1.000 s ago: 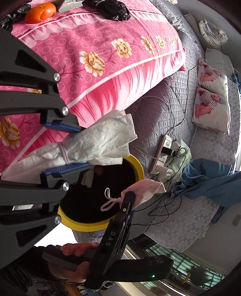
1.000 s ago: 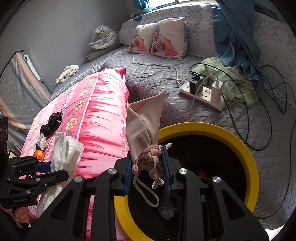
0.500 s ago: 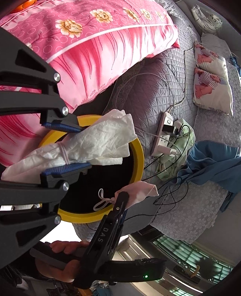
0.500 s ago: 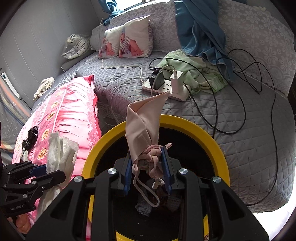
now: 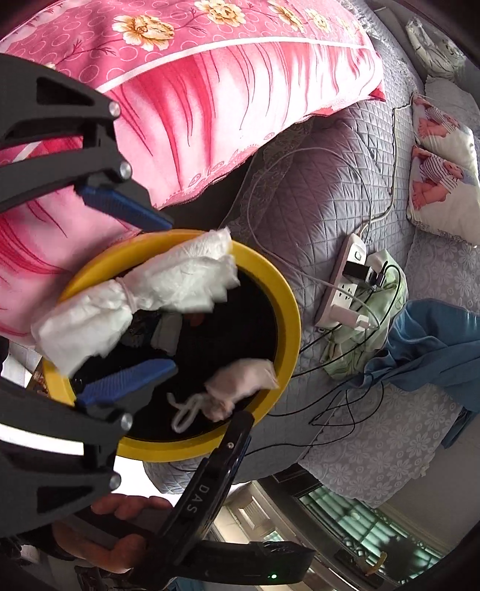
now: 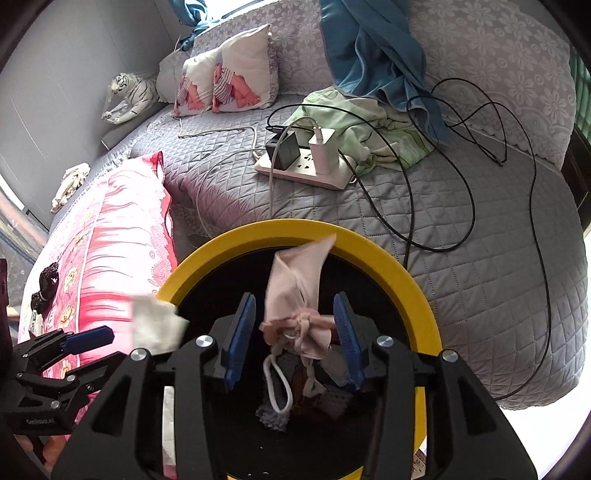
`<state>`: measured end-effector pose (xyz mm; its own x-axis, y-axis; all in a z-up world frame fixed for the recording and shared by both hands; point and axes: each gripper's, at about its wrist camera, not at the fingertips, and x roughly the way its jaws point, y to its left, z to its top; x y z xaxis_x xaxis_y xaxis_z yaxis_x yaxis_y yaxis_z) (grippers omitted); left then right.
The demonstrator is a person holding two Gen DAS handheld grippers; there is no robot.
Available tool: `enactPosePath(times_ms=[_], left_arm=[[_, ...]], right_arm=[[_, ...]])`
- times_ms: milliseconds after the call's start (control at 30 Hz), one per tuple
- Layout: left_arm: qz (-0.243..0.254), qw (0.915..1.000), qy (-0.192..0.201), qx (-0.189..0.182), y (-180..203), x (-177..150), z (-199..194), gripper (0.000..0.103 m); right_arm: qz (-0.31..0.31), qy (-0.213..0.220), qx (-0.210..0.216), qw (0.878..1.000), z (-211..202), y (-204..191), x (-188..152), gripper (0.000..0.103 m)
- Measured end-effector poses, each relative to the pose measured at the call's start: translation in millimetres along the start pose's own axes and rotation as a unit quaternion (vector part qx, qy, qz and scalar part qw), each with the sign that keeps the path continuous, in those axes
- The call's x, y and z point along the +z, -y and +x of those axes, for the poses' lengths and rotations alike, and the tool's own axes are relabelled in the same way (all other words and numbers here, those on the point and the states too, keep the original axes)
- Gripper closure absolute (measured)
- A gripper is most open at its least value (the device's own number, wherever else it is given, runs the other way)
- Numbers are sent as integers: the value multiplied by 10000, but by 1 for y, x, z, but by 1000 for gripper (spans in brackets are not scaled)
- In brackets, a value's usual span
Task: Collect trash
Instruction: 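Open both tools to drop the tissue bundle and mask into the bin, then move both open tools back to the black plastic bags on the bed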
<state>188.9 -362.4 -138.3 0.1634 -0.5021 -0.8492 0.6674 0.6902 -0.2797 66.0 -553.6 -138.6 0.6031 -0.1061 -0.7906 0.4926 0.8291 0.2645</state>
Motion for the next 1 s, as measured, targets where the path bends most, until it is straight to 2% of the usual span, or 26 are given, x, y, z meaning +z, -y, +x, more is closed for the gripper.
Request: enactPosePath(times_ms=[267,500,733,1000], left_arm=[[-336,9992,193,68,-23,1,-15,25],[-558,9965,584,199,-55,-11,-59,25],[-1116,9881,885,589,-126,-59,-123,21],[-1810,9687,1285,1114,-195,-134,-200,15]], right_arm=[[64,92,9,9999,-10,2,1,58],[-276,209,287,9990,-21,-32,6,57],[-815,221,745,9936,-19,-95,8,53],[-1564,-79,1370,9781,6,-195,-1,51]])
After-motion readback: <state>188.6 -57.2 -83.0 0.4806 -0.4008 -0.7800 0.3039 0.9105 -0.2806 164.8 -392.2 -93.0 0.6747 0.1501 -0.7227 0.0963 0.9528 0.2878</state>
